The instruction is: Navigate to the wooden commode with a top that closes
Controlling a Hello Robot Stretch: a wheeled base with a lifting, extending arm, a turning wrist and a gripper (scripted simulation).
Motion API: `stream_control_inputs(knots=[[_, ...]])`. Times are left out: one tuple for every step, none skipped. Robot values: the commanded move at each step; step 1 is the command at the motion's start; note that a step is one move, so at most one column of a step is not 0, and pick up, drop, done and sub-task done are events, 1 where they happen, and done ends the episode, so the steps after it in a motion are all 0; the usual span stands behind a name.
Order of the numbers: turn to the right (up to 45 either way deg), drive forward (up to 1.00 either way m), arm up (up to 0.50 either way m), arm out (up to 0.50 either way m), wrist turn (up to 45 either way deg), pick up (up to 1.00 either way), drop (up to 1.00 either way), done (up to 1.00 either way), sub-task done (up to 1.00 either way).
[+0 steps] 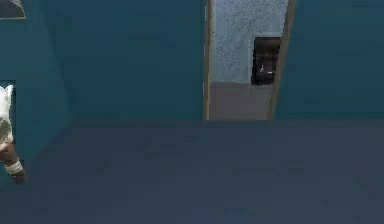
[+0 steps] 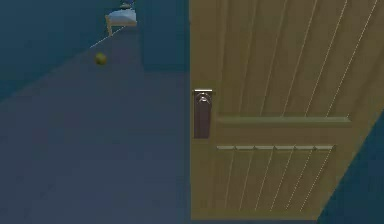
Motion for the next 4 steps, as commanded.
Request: stream_control_inputs(knots=[[12.0,0.0,0.0,0.0,0.0,0.0,0.0,0.0,0.0],[0.0,1.0,0.0,0.0,0.0,0.0,0.0,0.0,0.0],[0.0,1.0,0.0,0.0,0.0,0.0,0.0,0.0,0.0],[0.0,0.75,0.0,0.0,0.0,0.0,0.0,0.0,0.0]])
